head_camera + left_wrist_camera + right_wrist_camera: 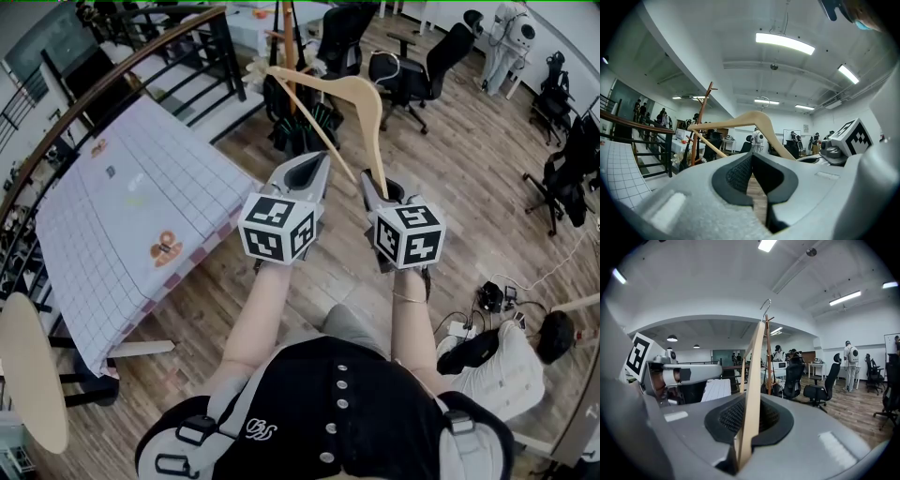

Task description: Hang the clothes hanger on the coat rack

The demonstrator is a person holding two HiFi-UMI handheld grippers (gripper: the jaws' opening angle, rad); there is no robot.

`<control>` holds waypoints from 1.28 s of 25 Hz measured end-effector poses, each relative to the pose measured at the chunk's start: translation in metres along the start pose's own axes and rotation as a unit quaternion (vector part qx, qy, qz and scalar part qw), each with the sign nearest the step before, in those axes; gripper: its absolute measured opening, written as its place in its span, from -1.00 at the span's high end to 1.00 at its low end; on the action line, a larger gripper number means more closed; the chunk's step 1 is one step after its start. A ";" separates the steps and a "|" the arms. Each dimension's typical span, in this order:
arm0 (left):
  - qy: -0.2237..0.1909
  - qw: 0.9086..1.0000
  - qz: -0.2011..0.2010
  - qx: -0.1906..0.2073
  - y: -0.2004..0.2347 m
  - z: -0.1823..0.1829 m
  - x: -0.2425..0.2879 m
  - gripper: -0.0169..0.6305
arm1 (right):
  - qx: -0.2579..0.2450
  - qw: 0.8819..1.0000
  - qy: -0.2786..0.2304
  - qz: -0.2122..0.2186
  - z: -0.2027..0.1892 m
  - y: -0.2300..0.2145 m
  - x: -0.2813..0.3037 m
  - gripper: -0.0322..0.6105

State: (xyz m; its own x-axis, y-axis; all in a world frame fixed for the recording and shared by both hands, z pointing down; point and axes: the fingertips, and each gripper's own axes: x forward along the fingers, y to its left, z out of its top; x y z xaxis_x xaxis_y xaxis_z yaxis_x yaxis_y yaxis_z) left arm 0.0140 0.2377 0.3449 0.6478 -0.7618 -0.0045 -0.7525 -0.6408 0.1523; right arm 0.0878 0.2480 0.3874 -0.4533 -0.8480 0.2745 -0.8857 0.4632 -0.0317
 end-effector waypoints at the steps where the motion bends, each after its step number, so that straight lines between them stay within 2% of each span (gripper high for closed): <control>1: 0.000 1.000 -0.004 -0.004 0.000 -0.003 0.000 0.95 | 0.006 1.000 0.001 0.000 -0.002 0.000 0.000 0.85; 6: -0.002 1.000 -0.013 -0.015 0.011 -0.008 0.005 0.95 | 0.029 1.000 -0.005 0.007 -0.001 -0.004 0.012 0.84; 13: -0.008 1.000 -0.008 -0.018 0.043 -0.010 0.043 0.95 | 0.022 0.999 -0.016 0.021 0.007 -0.024 0.056 0.84; 26: -0.011 1.000 0.002 0.006 0.108 0.018 0.174 0.95 | 0.013 0.999 -0.029 0.034 0.061 -0.124 0.165 0.84; 32: -0.019 1.000 0.008 0.009 0.126 0.026 0.224 0.95 | 0.005 0.998 -0.047 0.040 0.082 -0.163 0.197 0.84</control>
State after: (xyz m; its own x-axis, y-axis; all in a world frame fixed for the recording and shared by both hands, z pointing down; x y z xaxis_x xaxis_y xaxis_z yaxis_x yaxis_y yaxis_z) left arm 0.0612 -0.0164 0.3375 0.6316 -0.7743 -0.0404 -0.7644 -0.6305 0.1349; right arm 0.1346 -0.0155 0.3675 -0.5301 -0.8286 0.1801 -0.8467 0.5287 -0.0596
